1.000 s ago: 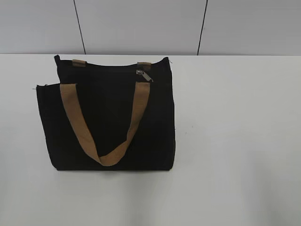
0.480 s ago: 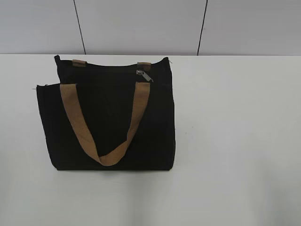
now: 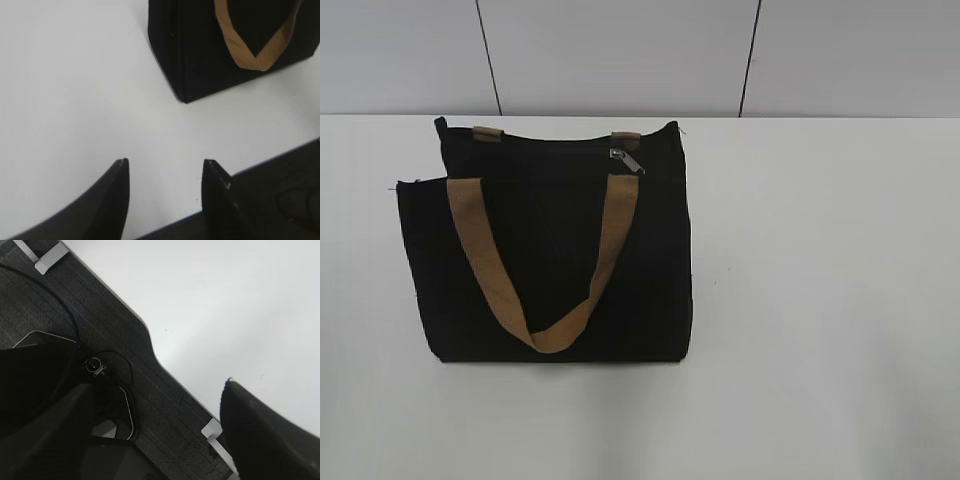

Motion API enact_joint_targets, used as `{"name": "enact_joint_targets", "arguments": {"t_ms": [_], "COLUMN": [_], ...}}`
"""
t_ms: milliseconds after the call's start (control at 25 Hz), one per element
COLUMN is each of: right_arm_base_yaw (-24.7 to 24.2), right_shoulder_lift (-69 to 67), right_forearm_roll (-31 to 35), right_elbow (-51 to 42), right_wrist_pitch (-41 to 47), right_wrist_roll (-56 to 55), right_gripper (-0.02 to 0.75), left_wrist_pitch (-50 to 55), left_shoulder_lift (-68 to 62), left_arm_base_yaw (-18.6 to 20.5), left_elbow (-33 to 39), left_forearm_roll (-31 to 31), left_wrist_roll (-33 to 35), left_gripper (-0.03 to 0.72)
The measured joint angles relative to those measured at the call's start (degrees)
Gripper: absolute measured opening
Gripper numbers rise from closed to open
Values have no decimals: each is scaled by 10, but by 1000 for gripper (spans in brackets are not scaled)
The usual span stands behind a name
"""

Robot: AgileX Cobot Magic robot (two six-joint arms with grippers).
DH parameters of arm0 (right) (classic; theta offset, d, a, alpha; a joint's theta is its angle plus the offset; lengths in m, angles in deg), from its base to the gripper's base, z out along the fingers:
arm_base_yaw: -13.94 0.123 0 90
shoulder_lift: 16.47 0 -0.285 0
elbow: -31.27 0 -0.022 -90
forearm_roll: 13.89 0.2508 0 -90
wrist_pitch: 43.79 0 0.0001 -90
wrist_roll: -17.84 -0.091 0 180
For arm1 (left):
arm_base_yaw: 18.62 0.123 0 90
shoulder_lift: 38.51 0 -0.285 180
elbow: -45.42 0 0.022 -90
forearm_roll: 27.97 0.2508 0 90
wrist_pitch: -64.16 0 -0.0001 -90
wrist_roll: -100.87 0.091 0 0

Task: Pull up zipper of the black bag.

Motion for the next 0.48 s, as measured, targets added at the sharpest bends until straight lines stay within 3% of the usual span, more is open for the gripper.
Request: {"name": "enact_joint_targets", "arguments": {"t_ms": [280, 480], "right_arm_base_yaw": [-232, -339], "right_shoulder_lift": [106, 195], "right_forearm_roll": [38, 43], "right_elbow": [-1, -2], "right_wrist_pitch": [-2, -2], "right_wrist_roll": [0, -1], "right_gripper": [595, 595], "left_wrist_pitch": [0, 0], "left_shoulder_lift": [93, 122], "left_arm_base_yaw": [111, 149], "left_elbow": [0, 0], "left_forearm_roll": [0, -1], "left_wrist_roll": [0, 0], "left_gripper": [333, 314]}}
